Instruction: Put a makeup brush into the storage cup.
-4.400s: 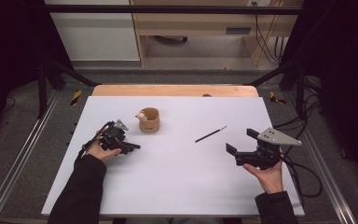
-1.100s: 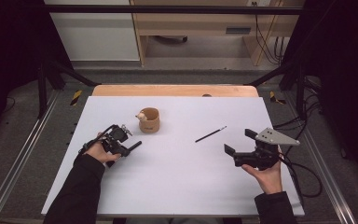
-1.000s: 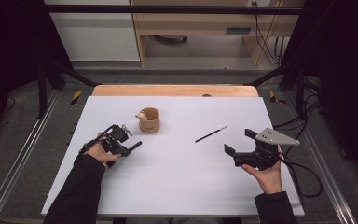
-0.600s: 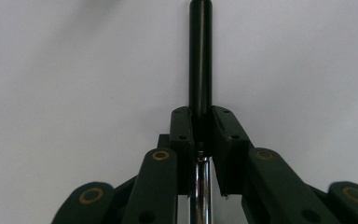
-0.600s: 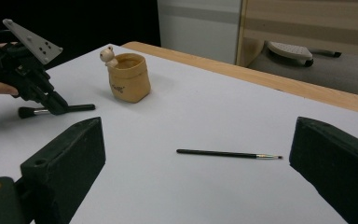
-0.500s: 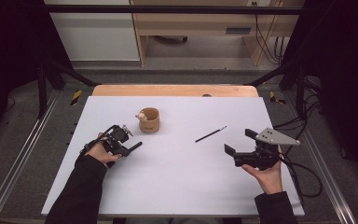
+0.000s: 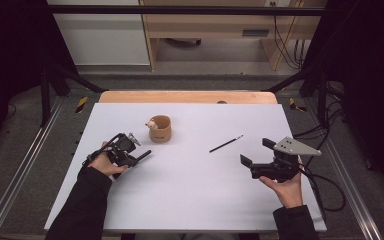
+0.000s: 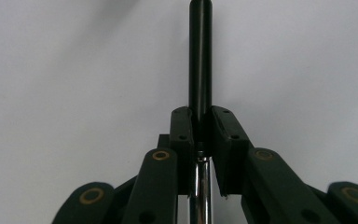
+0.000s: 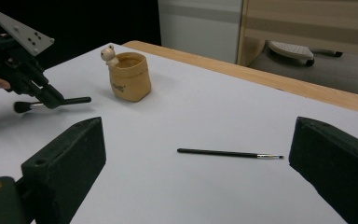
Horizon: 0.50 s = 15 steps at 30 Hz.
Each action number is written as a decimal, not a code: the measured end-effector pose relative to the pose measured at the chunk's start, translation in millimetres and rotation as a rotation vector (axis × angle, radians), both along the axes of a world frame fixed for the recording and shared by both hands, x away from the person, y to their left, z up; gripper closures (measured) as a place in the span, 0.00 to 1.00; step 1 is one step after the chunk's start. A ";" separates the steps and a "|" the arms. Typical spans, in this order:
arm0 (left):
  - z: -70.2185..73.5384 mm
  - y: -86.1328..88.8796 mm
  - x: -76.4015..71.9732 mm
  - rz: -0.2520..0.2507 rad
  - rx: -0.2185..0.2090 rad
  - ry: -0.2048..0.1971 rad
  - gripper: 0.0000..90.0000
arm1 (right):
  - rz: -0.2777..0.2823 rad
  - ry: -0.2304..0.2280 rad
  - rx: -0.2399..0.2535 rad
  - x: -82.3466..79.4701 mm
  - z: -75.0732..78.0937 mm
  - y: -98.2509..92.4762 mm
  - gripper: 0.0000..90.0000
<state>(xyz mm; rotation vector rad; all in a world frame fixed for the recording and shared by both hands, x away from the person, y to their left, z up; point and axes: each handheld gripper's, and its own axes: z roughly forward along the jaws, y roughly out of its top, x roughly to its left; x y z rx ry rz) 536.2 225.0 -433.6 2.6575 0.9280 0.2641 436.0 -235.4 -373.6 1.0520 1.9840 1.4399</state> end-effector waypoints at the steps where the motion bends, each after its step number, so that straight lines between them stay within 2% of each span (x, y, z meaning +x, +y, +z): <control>1: 1.9 -0.2 -1.7 -0.005 -0.005 -0.008 0.88 | 0.000 0.000 0.000 0.0 0.0 0.0 0.05; 6: 12.7 -5.6 -13.1 -0.036 -0.041 -0.052 0.88 | 0.004 0.001 -0.009 0.7 -1.0 1.4 0.05; 10: 17.4 -9.1 -19.9 -0.061 -0.048 -0.072 0.88 | 0.009 0.003 -0.014 0.7 -1.2 2.5 0.05; 15: 21.3 -14.2 -31.2 -0.084 -0.100 -0.092 0.88 | 0.014 0.007 -0.017 1.0 -2.2 4.6 0.05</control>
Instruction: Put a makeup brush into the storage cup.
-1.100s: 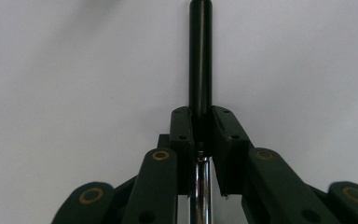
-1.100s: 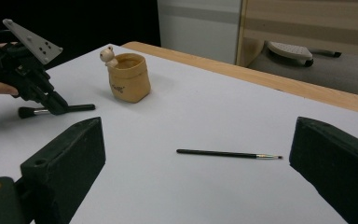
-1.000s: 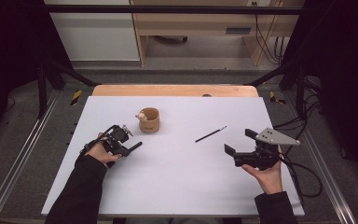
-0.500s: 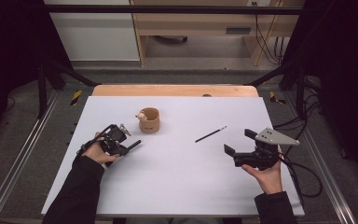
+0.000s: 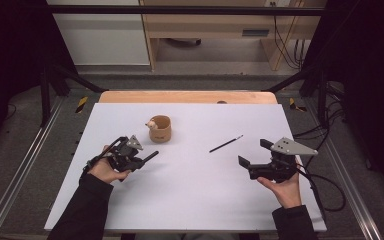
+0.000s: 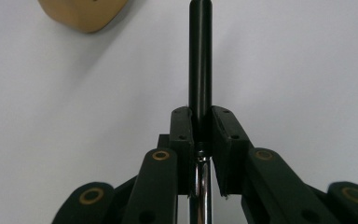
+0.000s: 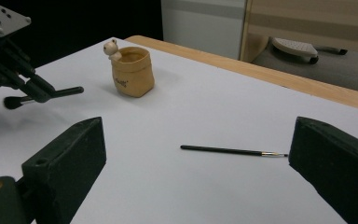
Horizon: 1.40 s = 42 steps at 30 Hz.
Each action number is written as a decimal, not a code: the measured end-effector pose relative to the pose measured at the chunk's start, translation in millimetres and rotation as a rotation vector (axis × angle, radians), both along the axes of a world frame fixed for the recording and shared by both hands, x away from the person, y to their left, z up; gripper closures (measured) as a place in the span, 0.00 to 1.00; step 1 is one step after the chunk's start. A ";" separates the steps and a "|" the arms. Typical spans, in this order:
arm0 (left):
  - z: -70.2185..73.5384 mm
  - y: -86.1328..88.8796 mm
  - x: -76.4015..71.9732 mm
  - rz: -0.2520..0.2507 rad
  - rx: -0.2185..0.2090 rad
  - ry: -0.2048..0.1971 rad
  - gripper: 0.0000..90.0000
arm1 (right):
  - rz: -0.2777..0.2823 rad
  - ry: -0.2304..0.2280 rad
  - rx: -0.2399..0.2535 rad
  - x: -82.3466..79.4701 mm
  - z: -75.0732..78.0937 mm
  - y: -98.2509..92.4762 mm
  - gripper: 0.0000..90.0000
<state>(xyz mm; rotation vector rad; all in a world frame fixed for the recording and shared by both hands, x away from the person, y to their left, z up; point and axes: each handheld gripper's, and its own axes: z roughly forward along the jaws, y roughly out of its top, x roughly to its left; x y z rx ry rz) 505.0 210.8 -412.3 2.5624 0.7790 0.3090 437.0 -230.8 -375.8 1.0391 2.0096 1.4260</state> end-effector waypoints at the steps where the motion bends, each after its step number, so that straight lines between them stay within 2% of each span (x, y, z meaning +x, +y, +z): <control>1: 1.0 -1.9 -3.9 -0.006 -0.014 -0.011 0.88 | -0.001 0.001 -0.004 0.2 -0.3 0.3 0.05; 11: 1.5 -11.0 -22.0 -0.038 -0.066 -0.048 0.88 | 0.008 0.008 -0.013 0.7 -1.7 3.6 0.05; 13: 1.7 -12.9 -24.8 -0.051 -0.070 -0.045 0.88 | 0.012 0.007 -0.016 0.9 -2.1 4.7 0.05; 14: 2.6 -13.7 -25.9 -0.067 -0.056 -0.048 0.88 | 0.015 0.011 -0.020 0.7 -2.2 5.4 0.05; 24: 9.5 -21.3 -38.9 -0.105 -0.089 -0.076 0.88 | 0.053 0.016 -0.060 -1.4 -3.2 20.4 0.06; 29: 10.5 -26.4 -42.8 -0.125 -0.097 -0.077 0.88 | 0.075 0.019 -0.060 -3.1 -2.2 26.1 0.06; 42: 6.2 -44.4 -50.4 -0.181 -0.115 -0.061 0.88 | 0.108 0.034 -0.107 -3.2 -7.6 41.7 0.08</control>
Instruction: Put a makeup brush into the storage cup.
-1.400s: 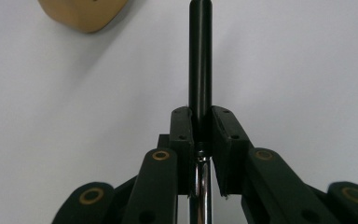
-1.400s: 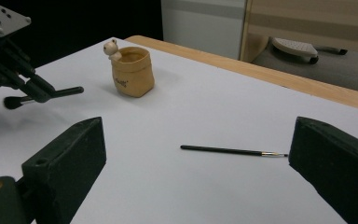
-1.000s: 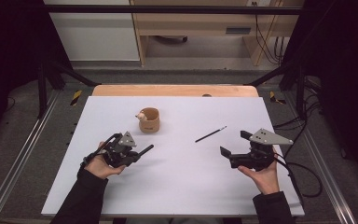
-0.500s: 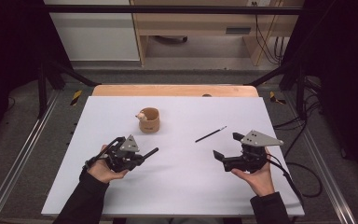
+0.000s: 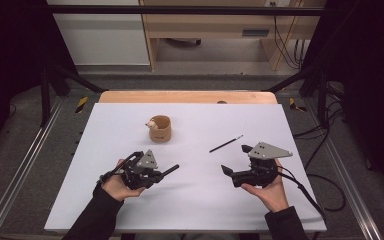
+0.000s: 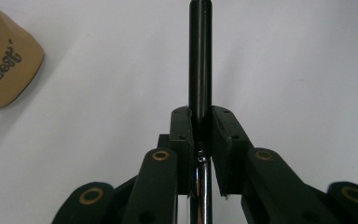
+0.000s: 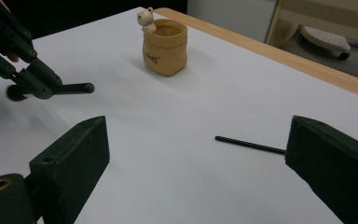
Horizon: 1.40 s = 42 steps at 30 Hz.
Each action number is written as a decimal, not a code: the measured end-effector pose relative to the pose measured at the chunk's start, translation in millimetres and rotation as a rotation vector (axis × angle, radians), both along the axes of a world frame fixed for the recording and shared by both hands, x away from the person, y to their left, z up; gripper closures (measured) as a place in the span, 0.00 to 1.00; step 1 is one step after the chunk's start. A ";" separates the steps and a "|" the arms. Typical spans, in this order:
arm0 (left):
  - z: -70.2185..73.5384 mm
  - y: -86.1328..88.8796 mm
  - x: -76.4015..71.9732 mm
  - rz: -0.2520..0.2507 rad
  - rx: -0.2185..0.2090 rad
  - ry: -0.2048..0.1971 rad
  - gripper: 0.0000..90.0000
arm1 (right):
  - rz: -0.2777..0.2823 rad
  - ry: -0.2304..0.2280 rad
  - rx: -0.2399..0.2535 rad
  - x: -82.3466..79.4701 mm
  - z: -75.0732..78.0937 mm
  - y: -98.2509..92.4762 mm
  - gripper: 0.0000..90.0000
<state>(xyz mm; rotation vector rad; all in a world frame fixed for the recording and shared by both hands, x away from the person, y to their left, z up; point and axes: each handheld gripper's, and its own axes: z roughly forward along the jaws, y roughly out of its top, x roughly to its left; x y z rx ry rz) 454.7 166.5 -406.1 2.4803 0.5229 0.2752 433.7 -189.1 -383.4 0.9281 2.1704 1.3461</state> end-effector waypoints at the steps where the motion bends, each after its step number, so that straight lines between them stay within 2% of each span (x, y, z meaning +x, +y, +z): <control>1: -0.1 -1.1 -0.6 -0.003 -0.004 0.002 0.88 | 0.003 0.000 -0.002 0.0 -0.5 1.4 0.08; 9: 0.6 -11.1 -4.5 -0.042 -0.006 0.011 0.88 | 0.030 0.004 -0.030 -0.1 -2.4 9.2 0.08; 16: 2.8 -17.7 -5.9 -0.072 -0.030 0.024 0.88 | 0.051 0.003 -0.048 -1.6 -1.5 14.9 0.09; 22: 6.5 -21.0 -2.5 -0.097 -0.041 0.037 0.88 | 0.072 -0.003 -0.099 -2.4 1.0 22.7 0.09; 29: 18.5 -30.3 4.1 -0.131 -0.010 0.039 0.88 | 0.086 0.003 -0.140 -2.6 5.0 23.5 0.10; 35: 21.9 -39.1 5.0 -0.161 0.023 0.038 0.88 | 0.107 -0.004 -0.174 -4.6 11.8 26.7 0.10; 37: 23.0 -43.1 4.3 -0.169 0.029 0.042 0.88 | 0.125 -0.009 -0.201 -5.8 16.4 30.3 0.10; 42: 23.5 -44.3 4.7 -0.175 0.042 0.042 0.88 | 0.149 -0.015 -0.225 -7.5 21.2 35.0 0.10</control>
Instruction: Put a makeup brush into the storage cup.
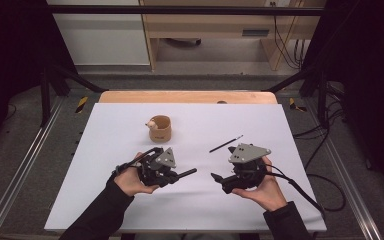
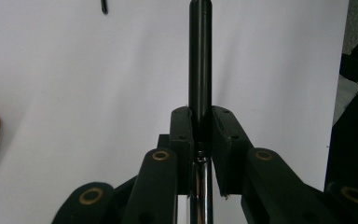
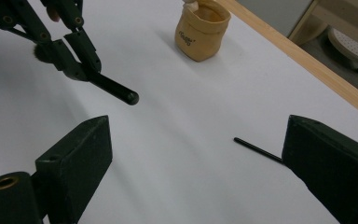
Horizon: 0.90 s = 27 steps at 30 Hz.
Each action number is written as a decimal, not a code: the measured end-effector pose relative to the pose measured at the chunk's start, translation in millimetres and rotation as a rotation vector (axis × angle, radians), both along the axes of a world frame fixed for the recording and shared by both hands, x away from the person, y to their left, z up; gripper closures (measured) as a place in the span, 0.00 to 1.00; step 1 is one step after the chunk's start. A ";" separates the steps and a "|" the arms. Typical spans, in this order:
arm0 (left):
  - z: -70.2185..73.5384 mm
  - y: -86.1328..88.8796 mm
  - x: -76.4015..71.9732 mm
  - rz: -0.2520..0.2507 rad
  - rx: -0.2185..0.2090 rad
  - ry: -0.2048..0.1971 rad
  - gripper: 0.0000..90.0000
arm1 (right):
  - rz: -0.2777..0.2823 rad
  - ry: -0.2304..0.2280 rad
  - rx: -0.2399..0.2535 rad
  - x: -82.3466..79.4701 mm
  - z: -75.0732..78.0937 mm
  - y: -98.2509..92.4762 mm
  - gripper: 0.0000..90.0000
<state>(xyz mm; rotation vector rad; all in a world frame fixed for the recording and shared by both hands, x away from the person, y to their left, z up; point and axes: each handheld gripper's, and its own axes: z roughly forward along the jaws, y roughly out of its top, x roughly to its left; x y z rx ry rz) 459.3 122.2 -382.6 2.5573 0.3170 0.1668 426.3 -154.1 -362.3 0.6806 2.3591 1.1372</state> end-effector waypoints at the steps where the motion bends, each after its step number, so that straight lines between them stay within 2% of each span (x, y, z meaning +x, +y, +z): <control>1: -0.6 -0.4 -0.3 0.003 -0.008 0.007 0.88 | 0.009 0.002 -0.008 -0.4 0.8 1.3 0.10; 19: 5.4 -8.5 2.4 -0.033 0.001 0.038 0.88 | 0.102 -0.012 -0.168 -5.3 7.1 24.5 0.11; 27: 7.3 -10.1 4.4 -0.037 0.003 0.047 0.88 | 0.133 -0.016 -0.199 -5.9 6.2 30.4 0.12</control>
